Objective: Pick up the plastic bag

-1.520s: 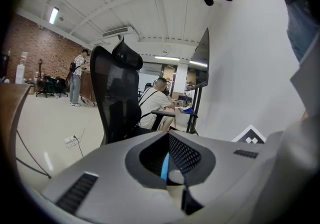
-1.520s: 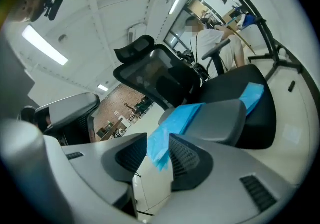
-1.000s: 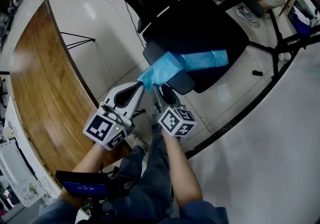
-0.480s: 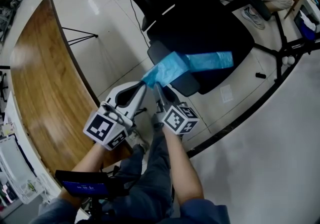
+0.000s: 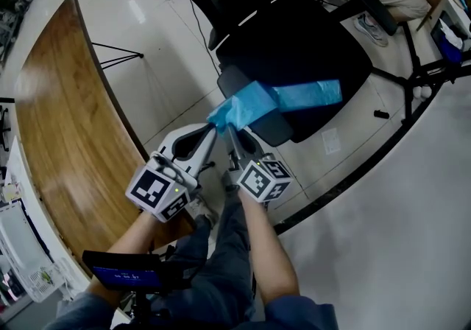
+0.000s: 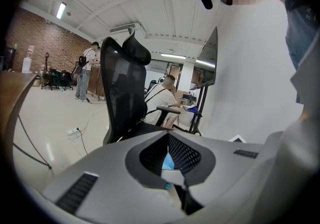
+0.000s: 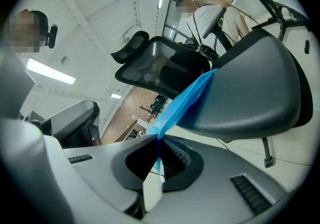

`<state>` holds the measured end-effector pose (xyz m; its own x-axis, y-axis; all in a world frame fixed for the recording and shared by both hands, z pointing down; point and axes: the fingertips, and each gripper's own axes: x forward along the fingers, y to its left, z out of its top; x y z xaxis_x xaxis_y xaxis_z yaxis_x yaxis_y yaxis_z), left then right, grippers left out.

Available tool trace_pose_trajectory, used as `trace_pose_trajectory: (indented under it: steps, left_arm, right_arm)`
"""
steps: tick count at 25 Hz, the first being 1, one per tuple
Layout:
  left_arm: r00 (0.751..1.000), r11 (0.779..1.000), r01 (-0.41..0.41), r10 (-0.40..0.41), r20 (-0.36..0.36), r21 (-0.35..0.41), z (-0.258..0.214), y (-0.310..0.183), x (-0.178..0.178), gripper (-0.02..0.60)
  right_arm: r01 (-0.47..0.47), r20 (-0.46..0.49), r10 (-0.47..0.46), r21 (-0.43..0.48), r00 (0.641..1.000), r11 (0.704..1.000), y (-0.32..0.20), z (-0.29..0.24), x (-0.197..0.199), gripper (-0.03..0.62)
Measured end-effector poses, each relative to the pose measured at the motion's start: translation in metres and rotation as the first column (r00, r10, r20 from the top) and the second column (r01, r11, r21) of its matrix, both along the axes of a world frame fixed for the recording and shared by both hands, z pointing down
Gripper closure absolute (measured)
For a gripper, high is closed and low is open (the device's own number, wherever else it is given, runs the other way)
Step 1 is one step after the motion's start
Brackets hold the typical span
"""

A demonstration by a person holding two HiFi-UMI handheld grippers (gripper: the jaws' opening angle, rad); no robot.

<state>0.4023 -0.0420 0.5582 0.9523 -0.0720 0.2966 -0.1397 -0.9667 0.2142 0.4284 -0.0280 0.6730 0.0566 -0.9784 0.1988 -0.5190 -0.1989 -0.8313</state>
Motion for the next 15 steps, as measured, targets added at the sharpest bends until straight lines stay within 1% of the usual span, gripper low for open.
trace_pose_trajectory:
  steps: [7,15]
  left_arm:
    - [1.0,1.0,0.005,-0.005,0.0,0.006,-0.004,-0.004,-0.002,0.575]
    - [0.998,0.999,0.038,-0.037,-0.046,0.03,-0.034,-0.013,-0.009,0.575]
  right_arm:
    - [-0.013,-0.015,0.014,0.057,1.0,0.998,-0.006,-0.033,-0.001,0.59]
    - [-0.004,-0.074,0.012,0.102,0.997,0.995,-0.016,-0.078,0.001,0.59]
